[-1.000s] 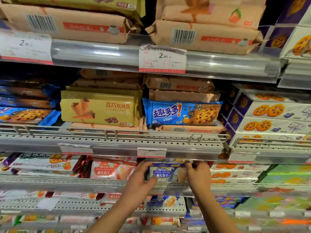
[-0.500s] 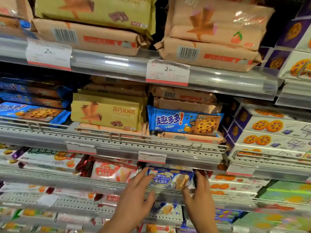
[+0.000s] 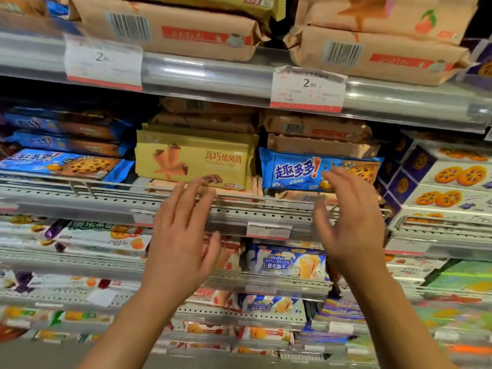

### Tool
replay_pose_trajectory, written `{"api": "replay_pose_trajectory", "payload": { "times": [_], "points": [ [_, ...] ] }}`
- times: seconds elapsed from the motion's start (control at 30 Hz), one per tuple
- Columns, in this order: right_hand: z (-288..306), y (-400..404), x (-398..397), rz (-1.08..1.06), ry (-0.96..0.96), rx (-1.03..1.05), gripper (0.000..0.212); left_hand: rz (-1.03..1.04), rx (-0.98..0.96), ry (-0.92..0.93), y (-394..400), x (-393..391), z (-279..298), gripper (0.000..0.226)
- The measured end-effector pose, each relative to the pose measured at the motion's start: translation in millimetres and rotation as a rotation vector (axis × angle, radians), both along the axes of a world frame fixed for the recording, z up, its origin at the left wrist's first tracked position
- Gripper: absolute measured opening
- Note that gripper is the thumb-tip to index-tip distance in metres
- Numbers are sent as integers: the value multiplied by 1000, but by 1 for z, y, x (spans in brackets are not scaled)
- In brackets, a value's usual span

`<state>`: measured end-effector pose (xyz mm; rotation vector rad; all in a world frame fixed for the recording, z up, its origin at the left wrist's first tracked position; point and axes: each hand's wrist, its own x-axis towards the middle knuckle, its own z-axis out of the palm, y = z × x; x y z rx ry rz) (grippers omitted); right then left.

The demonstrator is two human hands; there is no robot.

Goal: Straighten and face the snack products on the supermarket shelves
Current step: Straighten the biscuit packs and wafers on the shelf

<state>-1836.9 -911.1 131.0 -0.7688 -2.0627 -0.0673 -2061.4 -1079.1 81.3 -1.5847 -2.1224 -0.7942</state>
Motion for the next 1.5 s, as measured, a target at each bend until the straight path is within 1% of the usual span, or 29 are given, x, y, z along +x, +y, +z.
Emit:
{"api": "replay_pose_trajectory", "payload": {
  "times": [0.07, 0.17, 0.23, 0.3, 0.37, 0.43, 0.53, 0.63, 0.8, 0.87, 0.93, 1.1, 1.2, 1.33, 1.43, 1.5],
  "points": [
    [9, 6, -10, -46, -67, -21, 53, 47, -46, 15, -1, -16, 1, 72],
    [18, 12, -23, -148, -203, -76, 59, 59, -126, 28, -3, -35, -4, 76],
    [22, 18, -29, -225, -320, -83, 58, 39, -123, 33, -6, -43, -5, 73],
    [25, 22, -32, -300, -407, -91, 59, 21, -67, 21, -6, -46, -5, 68],
    [28, 21, -33, -349, -425, -73, 52, 5, -28, 17, -7, -48, -6, 65],
    [33, 15, -35, -372, -374, -42, 41, -15, -19, 8, -8, -52, -8, 65],
    [39, 9, -37, -412, -336, -44, 38, -62, -42, -22, -9, -62, -7, 64],
    [43, 10, -37, -454, -393, -83, 40, -120, -36, -22, -9, -67, -8, 64],
    [57, 9, -37, -477, -572, -28, 41, -170, -24, -27, -10, -72, -8, 63],
    [64, 4, -34, -454, -612, 31, 45, -169, -48, -39, -11, -71, -7, 65],
    [68, -4, -27, -399, -596, 80, 46, -156, -57, -52, -13, -71, -6, 66],
    [70, -30, -10, -291, -366, 106, 42, -135, -74, -64, -15, -65, -2, 64],
    [62, -45, -9, -158, -304, 101, 38, -119, -95, -66, -17, -61, 2, 65],
    [46, -63, -22, 5, -278, 23, 45, -126, -133, -19, -20, -65, 11, 64],
    [25, -73, -32, 79, -249, -69, 46, -194, -173, -30, -25, -74, 18, 64],
    [11, -81, -38, 128, -209, -156, 44, -226, -158, -40, -34, -80, 23, 61]
  ]
}}
